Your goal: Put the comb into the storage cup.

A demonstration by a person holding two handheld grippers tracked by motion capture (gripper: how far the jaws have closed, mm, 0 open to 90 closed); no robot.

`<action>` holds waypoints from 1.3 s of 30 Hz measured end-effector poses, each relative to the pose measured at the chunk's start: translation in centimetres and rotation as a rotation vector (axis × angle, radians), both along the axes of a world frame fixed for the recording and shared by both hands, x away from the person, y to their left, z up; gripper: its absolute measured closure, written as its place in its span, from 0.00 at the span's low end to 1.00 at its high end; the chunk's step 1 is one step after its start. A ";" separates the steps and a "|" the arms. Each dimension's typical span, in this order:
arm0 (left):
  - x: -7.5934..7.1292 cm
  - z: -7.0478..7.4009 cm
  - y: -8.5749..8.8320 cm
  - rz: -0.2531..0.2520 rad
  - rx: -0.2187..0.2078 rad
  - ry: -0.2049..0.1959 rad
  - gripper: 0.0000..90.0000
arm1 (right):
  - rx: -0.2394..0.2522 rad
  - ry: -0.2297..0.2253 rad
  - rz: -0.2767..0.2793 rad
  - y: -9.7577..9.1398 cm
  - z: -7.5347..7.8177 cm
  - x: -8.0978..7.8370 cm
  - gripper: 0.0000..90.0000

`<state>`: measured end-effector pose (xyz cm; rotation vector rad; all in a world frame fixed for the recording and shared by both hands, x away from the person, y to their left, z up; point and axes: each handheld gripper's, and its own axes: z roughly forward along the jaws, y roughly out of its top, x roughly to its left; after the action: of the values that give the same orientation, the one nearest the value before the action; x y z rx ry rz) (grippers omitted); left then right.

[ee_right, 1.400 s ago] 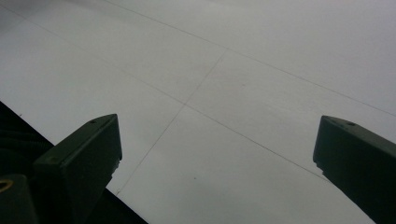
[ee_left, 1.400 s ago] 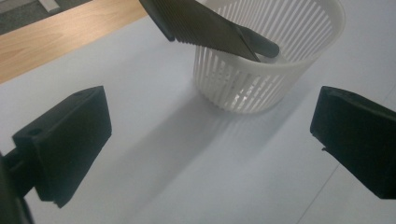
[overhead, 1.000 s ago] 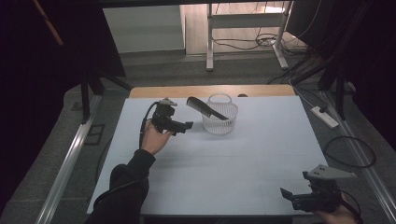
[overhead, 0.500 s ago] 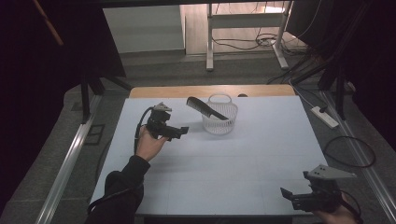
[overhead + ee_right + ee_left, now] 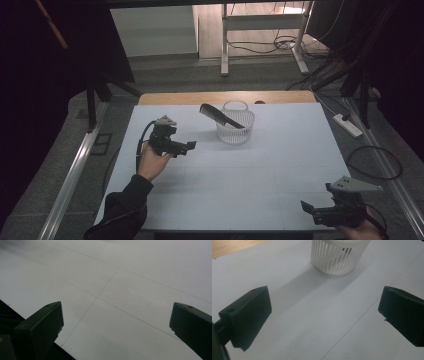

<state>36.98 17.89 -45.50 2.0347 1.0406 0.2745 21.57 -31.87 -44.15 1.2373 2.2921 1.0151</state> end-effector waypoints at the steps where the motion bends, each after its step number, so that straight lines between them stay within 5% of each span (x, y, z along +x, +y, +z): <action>1: -0.2 0.0 0.1 0.000 0.000 -0.005 0.00 | -0.001 -0.001 0.000 0.0 0.0 0.0 0.00; 39: -8.3 0.3 3.7 0.046 -0.031 -0.048 0.00 | -0.006 -0.010 0.001 0.1 0.0 -0.1 0.00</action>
<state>28.64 21.56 -45.17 1.9695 1.0567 0.3273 21.47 -31.77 -44.12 1.2268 2.2867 1.0122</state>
